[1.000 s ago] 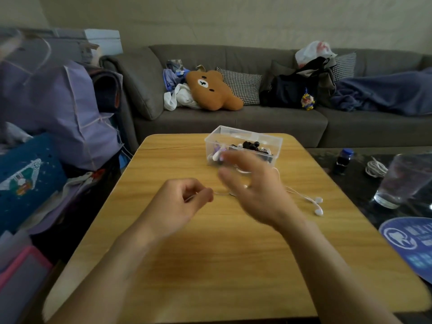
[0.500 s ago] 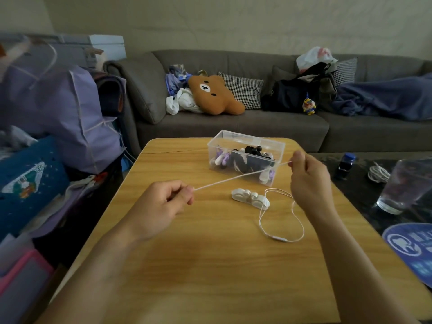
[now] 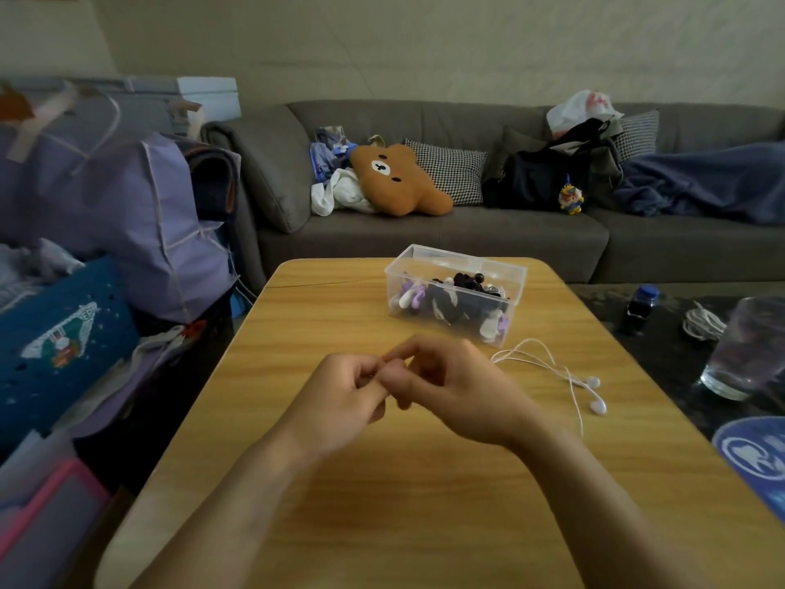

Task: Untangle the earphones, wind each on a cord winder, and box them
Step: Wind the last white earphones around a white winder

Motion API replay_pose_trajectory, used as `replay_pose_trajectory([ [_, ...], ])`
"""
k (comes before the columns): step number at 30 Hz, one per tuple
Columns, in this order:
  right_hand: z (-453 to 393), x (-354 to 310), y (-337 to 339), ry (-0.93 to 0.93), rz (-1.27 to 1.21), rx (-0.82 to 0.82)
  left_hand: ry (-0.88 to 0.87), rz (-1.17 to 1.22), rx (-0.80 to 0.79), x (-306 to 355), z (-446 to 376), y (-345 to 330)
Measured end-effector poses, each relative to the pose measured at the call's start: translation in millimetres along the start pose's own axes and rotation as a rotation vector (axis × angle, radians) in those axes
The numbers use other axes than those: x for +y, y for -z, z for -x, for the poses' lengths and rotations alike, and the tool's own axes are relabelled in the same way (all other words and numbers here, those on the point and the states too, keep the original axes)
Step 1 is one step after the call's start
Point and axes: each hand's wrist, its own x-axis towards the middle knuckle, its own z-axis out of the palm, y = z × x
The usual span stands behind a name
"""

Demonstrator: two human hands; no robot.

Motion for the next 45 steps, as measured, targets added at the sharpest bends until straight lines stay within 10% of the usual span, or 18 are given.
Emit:
replay_pose_trajectory([
  [13, 0.4, 18.9, 24.2, -0.087, -0.005, 0.276, 0.003, 0.661, -0.254, 5.9, 4.0, 19.6],
  [20, -0.6, 6.7, -5.5, -0.034, 0.172, 0.128, 0.037, 0.894, 0.092, 6.2, -1.3, 10.7],
  [29, 9.2, -16.0, -8.9, 0.047, 0.293, -0.036, -0.165, -0.026, 0.282, -6.4, -1.0, -4.3],
  [37, 12.0, -6.4, 20.8, 0.043, 0.138, 0.161, 0.064, 0.183, -0.166, 0.4, 1.8, -3.1],
  [45, 10.4, 6.5, 27.4, -0.006, 0.060, 0.171, 0.186, 0.319, -0.285, 4.7, -1.5, 0.3],
])
